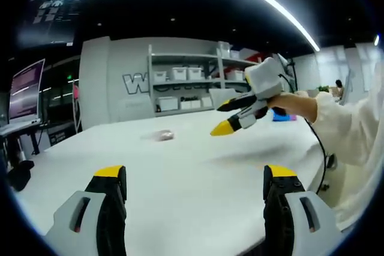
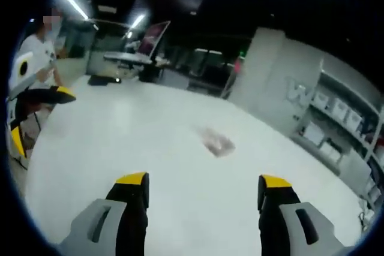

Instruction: Open the resealable bag by pulling the two sides of the seal apart until the entire bag opening is separated and visibly accessible.

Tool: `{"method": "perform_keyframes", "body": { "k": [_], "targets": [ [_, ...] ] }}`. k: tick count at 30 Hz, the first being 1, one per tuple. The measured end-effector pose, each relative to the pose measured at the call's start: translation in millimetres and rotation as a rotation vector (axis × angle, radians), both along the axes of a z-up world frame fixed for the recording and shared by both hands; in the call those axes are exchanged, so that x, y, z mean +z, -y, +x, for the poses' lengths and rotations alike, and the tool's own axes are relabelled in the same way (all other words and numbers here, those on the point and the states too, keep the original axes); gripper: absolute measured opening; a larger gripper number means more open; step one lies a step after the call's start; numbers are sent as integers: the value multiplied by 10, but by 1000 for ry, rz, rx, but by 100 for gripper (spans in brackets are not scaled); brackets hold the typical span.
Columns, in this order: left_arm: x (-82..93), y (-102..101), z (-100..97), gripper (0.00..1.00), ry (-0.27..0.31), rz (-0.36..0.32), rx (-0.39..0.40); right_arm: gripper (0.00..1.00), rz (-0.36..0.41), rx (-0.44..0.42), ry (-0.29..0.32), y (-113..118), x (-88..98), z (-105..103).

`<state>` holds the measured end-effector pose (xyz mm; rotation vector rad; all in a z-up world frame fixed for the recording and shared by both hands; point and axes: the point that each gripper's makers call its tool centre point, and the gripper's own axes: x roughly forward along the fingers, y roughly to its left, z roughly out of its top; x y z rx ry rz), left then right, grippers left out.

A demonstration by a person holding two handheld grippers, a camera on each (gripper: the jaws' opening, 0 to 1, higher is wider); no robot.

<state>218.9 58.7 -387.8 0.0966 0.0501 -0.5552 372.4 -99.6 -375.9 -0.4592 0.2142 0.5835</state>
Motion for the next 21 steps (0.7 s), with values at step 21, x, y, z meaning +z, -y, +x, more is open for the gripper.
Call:
{"method": "perform_keyframes", "body": {
  "k": [21],
  "targets": [
    [21, 24, -15, 93, 4, 9, -8, 70, -45, -16, 35, -174, -6, 185]
  ]
}}
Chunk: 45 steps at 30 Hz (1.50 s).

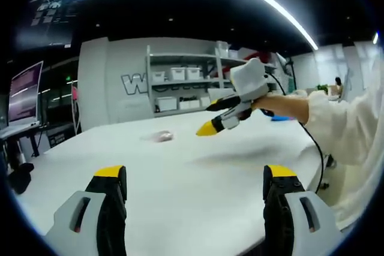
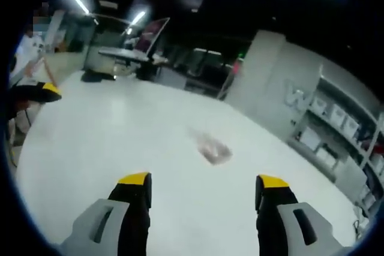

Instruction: Open the resealable bag by pulling the two sides of the seal apart until the entire bag opening is separated and visibly accessible.

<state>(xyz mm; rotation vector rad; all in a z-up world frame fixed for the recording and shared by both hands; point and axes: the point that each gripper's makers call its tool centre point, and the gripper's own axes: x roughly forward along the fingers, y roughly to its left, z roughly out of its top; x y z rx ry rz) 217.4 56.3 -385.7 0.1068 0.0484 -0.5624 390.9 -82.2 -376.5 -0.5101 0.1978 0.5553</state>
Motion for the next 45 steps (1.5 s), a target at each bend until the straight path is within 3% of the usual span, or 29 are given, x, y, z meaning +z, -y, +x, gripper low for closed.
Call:
{"method": "perform_keyframes", "body": {
  "k": [23, 45],
  "targets": [
    [-17, -38, -4, 93, 0, -22, 1, 71, -121, 3, 8, -154, -44, 274],
    [24, -114, 12, 93, 7, -53, 11, 70, -241, 42, 14, -539, -115, 553]
  ]
}}
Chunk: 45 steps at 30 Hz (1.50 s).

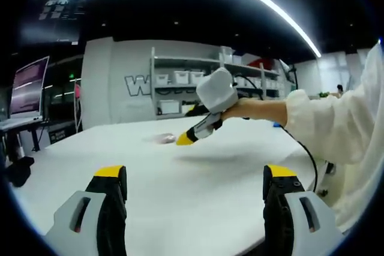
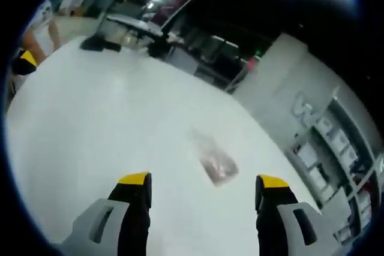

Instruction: Open the resealable bag by pulling the two sides of the seal apart until the entire bag opening is separated and visibly accessible.

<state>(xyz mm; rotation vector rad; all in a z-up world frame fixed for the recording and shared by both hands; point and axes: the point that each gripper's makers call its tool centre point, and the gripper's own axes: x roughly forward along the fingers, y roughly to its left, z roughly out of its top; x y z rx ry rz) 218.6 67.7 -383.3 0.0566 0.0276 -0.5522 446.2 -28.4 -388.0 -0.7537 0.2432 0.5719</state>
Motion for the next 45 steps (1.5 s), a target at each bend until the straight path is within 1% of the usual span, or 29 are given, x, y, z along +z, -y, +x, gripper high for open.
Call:
{"method": "perform_keyframes", "body": {
  "k": [9, 13, 18, 28, 37, 45],
  "targets": [
    [-36, -3, 10, 93, -8, 0, -2, 71, -12, 2, -11, -78, -52, 49],
    [-36, -32, 19, 93, -8, 1, 5, 71, -1, 7, -23, -152, -83, 82],
    [-22, -58, 21, 93, -5, -1, 10, 70, -12, 8, -22, -183, -106, 117],
    [3, -79, 25, 93, 0, -1, 14, 67, -12, -5, -22, -173, -120, 163],
    [-16, -73, 16, 92, -5, 0, 14, 66, -15, -10, -14, -167, -114, 144],
    [25, -62, -30, 92, -1, -8, 6, 66, -30, -25, -13, -152, -103, 138]
  ]
}}
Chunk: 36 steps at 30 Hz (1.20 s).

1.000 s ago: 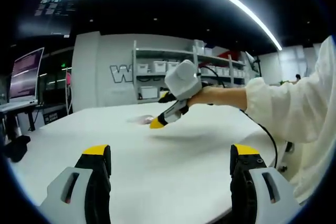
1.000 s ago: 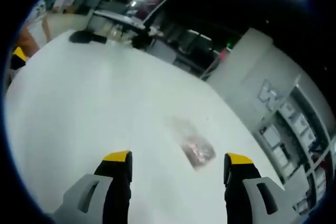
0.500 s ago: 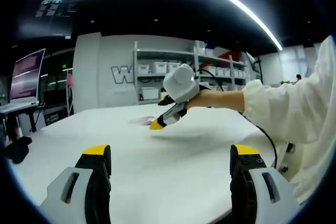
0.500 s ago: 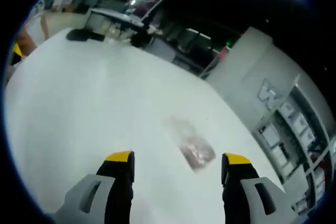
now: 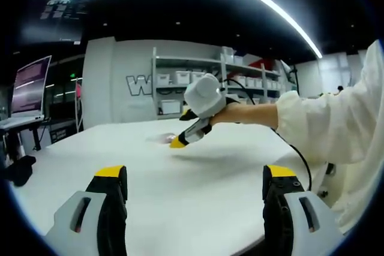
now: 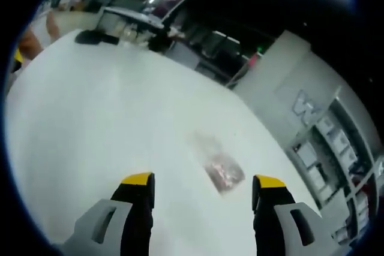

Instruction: Open the resealable bag by pulling the two sides of the seal apart until the entire bag opening is separated and visibly accessible.

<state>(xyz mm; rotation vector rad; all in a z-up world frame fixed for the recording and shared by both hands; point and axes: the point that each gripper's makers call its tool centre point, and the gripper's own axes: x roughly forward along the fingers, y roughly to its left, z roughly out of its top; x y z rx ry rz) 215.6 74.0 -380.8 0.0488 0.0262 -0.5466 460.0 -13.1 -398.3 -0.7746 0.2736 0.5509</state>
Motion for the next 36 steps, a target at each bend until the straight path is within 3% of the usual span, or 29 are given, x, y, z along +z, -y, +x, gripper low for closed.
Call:
{"method": "perform_keyframes", "body": {
  "k": [15, 28, 36],
  "targets": [
    [-5, 6, 15, 92, -4, 19, -20, 65, 40, -17, 11, -16, 28, 7],
    [16, 76, -8, 92, 4, 35, -24, 64, 18, -2, 29, -15, 89, 49],
    [19, 80, 22, 91, 13, 27, -32, 63, 4, -3, 25, -17, 32, 86]
  ]
}}
